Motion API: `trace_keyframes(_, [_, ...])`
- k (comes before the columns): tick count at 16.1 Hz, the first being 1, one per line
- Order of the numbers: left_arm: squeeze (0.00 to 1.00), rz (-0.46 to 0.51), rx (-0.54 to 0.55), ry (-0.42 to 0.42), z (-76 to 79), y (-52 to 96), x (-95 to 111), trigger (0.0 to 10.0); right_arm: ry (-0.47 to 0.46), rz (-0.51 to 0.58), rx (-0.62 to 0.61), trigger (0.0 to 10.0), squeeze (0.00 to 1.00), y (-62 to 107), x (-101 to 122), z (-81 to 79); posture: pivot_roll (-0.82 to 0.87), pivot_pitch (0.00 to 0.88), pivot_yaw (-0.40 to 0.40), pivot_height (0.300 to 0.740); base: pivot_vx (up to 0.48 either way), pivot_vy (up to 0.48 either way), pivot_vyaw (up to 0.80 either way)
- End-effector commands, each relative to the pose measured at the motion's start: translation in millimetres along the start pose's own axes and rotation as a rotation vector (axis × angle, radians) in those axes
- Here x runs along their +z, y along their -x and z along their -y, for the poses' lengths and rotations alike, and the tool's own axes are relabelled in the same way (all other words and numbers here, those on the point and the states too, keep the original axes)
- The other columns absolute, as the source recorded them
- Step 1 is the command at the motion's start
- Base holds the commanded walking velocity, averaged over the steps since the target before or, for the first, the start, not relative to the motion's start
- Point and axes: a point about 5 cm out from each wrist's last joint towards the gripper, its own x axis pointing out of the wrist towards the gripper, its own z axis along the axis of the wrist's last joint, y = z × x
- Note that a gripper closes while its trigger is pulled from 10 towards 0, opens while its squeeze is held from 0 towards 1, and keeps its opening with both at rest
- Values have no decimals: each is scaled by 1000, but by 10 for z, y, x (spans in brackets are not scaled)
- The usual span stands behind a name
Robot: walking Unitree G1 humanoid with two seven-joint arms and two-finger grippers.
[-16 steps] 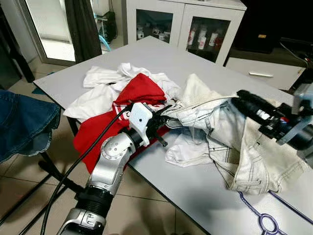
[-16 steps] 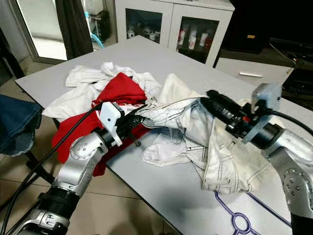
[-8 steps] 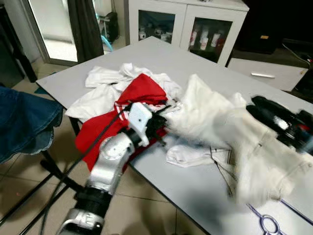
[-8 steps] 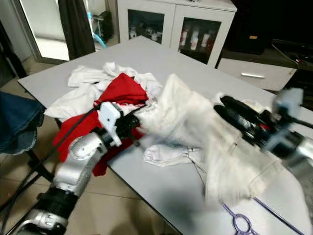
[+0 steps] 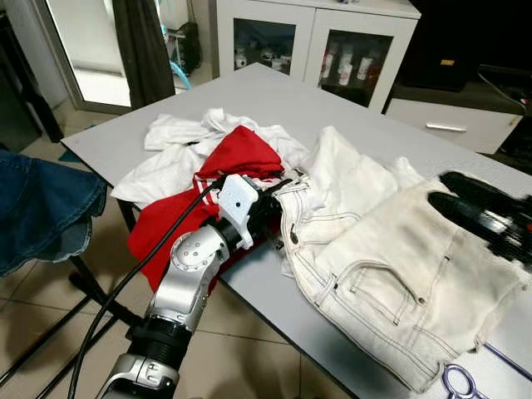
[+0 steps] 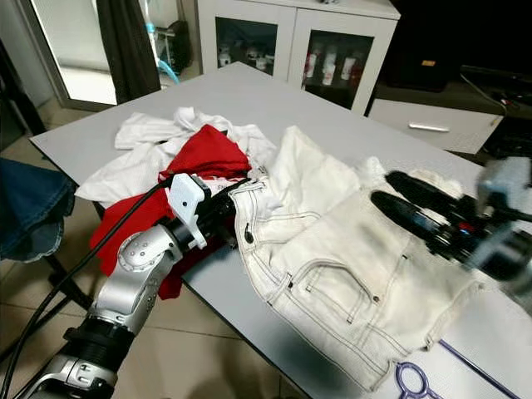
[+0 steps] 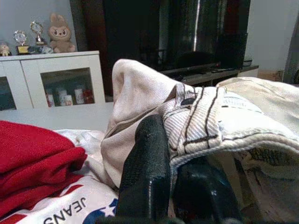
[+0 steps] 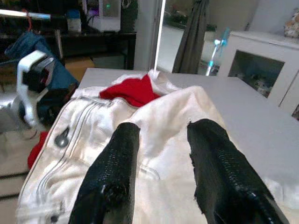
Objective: Hang hanger
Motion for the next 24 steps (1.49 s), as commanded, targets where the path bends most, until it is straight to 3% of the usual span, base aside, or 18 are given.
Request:
trace_keyframes(1, [0,13,-16,-13,26,-45,42,0,26,-11,13,10000,0,43,56,-31,-95,0,-18,740,0,0,0])
trace_keyframes(2, [0,12,-12,-14,25,-49,41,0,55,-48,-9,10000,0,68,10,-38,-98,0,-18,740,0,0,0])
trace_keyframes(4, [0,-18,41,3,-15,-73,3,0,87,-24,-130,10000,0,-19,-55,-4,-109,0,-19,740,0,0,0])
trace_keyframes(5, [0,-34,84,46,-51,-88,-21,1843,85,2,-169,10000,0,-73,-71,-4,-109,0,-19,740,0,0,0])
trace_keyframes(6, [0,-36,132,137,-98,-105,-35,10000,89,40,-218,10000,0,-148,-79,-10,-110,0,-21,740,0,0,0])
trace_keyframes(7, [0,-25,169,218,-138,-111,-30,10000,72,101,-254,10000,0,-217,-57,-33,-108,0,-24,740,0,0,0])
trace_keyframes(10, [0,-19,220,317,-187,-90,-41,10000,122,186,-275,10000,0,-248,65,-91,-102,0,-27,740,0,0,0])
trace_keyframes(11, [0,-28,240,335,-203,-71,-57,10000,145,169,-249,10000,0,-219,97,-118,-103,0,-26,740,0,0,0])
trace_keyframes(13, [0,-67,263,329,-227,-31,-109,10000,190,8,-137,10000,0,-46,98,-178,-110,0,-25,740,0,0,0])
trace_keyframes(17, [0,-80,265,330,-231,-48,-109,10000,204,-54,-160,10000,0,73,107,-117,-121,0,-23,740,0,0,0])
trace_keyframes(18, [0,-83,263,330,-228,-61,-106,10000,205,-127,-147,10000,0,145,68,-134,-124,0,-22,740,0,0,0])
trace_keyframes(22, [0,-92,257,333,-212,-78,-117,10000,119,-252,-52,10000,0,251,-172,-314,-130,0,-20,740,0,0,0])
trace_keyframes(24, [0,-93,250,334,-188,-81,-120,10000,60,-236,-30,10000,0,212,-281,-401,-134,0,-18,740,0,0,0])
